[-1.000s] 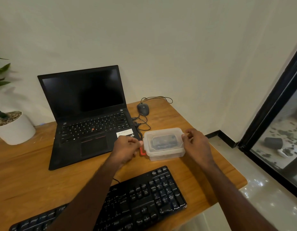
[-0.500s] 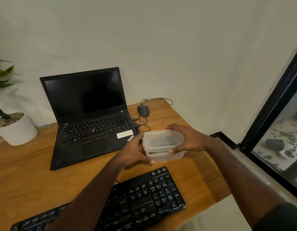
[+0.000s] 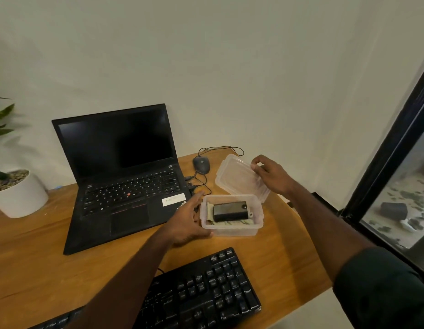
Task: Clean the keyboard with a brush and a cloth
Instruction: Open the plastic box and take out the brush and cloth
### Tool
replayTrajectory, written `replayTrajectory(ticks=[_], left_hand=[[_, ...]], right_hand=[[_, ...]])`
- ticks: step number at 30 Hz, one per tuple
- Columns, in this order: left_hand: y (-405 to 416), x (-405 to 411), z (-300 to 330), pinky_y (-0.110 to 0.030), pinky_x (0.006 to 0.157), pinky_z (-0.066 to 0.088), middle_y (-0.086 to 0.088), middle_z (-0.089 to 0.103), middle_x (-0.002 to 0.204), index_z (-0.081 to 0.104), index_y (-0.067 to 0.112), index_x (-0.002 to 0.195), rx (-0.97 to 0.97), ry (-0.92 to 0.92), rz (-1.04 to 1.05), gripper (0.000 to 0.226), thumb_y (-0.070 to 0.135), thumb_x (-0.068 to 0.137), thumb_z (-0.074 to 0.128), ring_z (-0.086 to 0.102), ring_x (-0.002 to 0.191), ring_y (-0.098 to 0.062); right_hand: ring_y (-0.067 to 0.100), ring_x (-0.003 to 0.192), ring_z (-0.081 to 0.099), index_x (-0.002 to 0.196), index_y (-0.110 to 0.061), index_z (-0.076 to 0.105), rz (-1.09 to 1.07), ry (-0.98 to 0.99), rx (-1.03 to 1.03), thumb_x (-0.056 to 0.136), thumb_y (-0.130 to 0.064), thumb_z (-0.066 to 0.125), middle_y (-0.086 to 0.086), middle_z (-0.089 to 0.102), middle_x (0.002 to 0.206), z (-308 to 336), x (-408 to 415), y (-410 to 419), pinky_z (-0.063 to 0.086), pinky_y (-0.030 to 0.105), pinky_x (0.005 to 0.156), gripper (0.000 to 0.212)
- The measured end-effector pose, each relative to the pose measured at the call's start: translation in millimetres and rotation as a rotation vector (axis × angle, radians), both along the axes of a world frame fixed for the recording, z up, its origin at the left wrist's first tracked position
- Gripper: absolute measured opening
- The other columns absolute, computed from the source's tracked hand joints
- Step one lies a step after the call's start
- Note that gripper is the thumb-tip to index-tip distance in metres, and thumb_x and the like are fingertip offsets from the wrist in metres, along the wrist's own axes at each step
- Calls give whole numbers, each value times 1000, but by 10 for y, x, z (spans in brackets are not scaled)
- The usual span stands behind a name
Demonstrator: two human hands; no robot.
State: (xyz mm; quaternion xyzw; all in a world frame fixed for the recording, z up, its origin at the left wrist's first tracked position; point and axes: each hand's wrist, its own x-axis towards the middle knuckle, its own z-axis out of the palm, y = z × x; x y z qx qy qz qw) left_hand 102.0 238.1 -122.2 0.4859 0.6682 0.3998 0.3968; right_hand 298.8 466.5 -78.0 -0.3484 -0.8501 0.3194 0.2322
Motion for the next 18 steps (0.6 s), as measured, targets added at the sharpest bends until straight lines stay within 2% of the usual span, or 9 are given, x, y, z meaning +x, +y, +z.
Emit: replayTrajectory(ticks=[4,6,9,12,15,18], left_hand=[[116,-78,48,-8,81,49,16,41,138,19,21,157,-46,101,-47,114,-5,67,83,50,110,8],[170,-117,60,-8,82,48,20,42,133,19,24,157,-73,156,-64,113,-1,68,83,50,113,5],[228,-153,81,-19,94,50,10,41,146,18,30,158,-95,239,-80,114,9,66,82,48,128,-12],[255,-163,94,-25,96,51,6,39,150,15,30,159,-108,268,-85,116,9,67,82,47,127,-14],[269,-152,99,-14,88,50,6,38,151,15,27,159,-108,282,-89,114,6,69,82,45,124,-9],[258,-139,113,-5,78,47,8,39,146,16,23,159,-92,302,-86,112,4,71,82,43,120,-6]], right_hand=[[26,112,61,122,-16,69,-32,-174,-33,105,-27,49,6,66,125,-132,-139,219,51,39,94,28],[27,117,60,128,-13,68,-41,-224,-55,104,-26,50,8,65,131,-184,-215,254,49,39,99,32],[28,120,59,131,-13,66,-41,-286,-42,102,-24,52,9,64,133,-228,-292,264,48,37,100,35],[27,120,58,134,-12,63,-42,-336,-16,99,-23,56,10,63,135,-291,-325,285,50,39,101,37],[27,128,52,138,-19,57,-56,-423,27,96,-30,62,5,57,141,-340,-322,281,44,52,108,43],[26,131,49,136,-24,57,-57,-468,96,94,-34,66,0,56,141,-321,-311,211,39,55,109,45]])
